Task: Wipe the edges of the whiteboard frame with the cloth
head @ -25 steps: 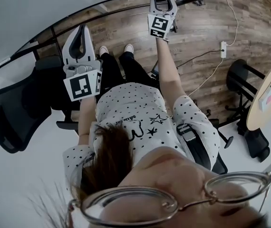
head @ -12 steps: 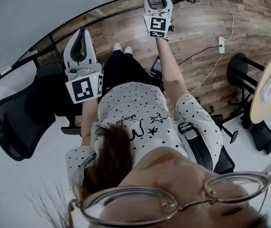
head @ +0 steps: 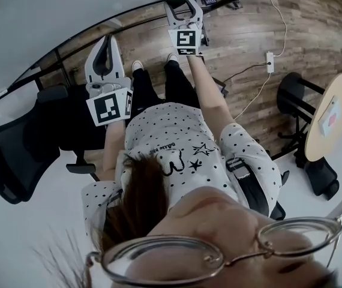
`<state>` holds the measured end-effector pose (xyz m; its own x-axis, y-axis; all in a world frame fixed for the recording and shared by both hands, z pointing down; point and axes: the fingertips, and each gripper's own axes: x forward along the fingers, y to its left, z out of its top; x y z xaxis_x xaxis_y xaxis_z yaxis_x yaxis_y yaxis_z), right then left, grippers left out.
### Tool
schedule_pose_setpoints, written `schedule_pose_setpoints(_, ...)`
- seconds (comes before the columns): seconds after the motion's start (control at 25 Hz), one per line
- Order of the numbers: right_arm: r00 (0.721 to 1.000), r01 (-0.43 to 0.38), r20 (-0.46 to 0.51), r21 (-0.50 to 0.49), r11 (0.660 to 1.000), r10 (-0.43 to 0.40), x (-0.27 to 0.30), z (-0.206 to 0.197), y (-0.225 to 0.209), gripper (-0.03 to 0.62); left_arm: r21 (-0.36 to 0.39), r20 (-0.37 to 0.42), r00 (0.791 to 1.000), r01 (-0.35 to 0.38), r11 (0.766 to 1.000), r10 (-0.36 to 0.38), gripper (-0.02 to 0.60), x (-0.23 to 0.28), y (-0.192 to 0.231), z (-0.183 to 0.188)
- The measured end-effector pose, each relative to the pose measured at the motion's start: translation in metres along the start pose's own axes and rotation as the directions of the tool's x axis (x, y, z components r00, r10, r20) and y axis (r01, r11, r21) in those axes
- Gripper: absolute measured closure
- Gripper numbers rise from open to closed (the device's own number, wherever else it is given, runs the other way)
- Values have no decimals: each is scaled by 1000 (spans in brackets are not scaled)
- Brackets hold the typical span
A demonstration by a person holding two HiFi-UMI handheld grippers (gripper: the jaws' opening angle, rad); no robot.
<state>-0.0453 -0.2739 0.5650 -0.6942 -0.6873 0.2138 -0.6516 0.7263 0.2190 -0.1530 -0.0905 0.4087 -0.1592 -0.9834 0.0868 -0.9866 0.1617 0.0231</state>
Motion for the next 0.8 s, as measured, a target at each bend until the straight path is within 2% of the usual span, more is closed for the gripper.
schedule_pose_setpoints(0.36,997,-78,6,-16,997,78,-7,-8,-35,364,-25,14,997,-70,997,71,561,26,-62,1)
schedule_pose_setpoints(0.56,999,-51,2,-26,998,52,-8,-16,-64,364,-11,9,996,-84,996,84,561,37,-74,1)
schedule_pose_setpoints(0.8,1000,-18,0,-42,999,18,-13,-22,-96,364,8,14,998,-67,998,67,561,45,-88,8)
